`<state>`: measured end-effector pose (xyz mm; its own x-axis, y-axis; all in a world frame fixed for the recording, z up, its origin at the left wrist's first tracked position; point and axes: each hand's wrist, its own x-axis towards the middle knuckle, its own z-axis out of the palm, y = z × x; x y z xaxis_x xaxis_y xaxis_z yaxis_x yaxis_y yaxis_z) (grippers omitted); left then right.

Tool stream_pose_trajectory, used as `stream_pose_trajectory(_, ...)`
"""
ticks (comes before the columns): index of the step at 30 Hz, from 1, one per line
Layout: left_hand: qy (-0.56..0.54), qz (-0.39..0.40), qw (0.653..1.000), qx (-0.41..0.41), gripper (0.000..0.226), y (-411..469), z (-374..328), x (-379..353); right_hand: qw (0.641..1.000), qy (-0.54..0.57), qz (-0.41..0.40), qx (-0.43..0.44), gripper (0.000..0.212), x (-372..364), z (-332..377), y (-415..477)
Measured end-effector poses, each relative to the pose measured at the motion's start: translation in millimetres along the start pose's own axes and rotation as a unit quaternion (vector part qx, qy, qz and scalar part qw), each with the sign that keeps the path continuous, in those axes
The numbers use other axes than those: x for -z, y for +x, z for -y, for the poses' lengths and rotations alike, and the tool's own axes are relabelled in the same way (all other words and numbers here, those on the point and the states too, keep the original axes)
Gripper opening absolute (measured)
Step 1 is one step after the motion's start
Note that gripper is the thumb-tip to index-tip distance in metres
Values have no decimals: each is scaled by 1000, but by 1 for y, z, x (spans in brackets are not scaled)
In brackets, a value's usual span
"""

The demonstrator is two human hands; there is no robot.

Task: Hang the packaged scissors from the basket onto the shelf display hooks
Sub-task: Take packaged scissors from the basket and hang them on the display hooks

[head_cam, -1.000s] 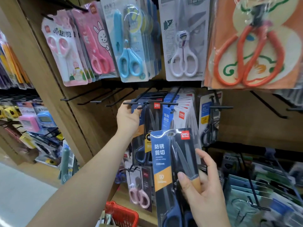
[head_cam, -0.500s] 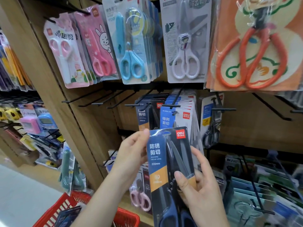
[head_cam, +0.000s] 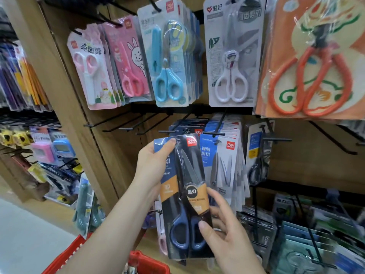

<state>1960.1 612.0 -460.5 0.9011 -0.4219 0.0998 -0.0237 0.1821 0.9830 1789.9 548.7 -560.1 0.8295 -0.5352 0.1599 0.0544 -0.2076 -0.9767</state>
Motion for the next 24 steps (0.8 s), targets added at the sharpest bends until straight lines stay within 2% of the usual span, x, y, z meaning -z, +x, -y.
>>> stream_pose_trajectory(8, 34, 13, 999, -13, 14, 24, 0, 1, 999, -14, 7, -30, 63, 2, 2, 0)
stream_pose_trajectory(14, 15, 62, 998, 15, 11, 41, 4, 3, 995, -25, -94, -32, 47, 30, 7, 2)
stream_pose_trajectory(17, 47, 45, 998, -5, 17, 51, 10, -2, 991, -49, -121, -16, 49, 44, 9, 6)
stream_pose_trajectory(20, 105, 1, 993, -62, 11, 63, 16, -10, 989, -79, -127, -5, 52, 53, 9, 13)
stream_pose_trajectory(22, 103, -27, 991, -85, 9, 68, 19, -15, 989, -95, -117, -8, 55, 56, 9, 19)
stream_pose_trajectory(24, 84, -39, 992, -82, 17, 75, 24, -20, 987, -119, -104, -20, 62, 55, 10, 27)
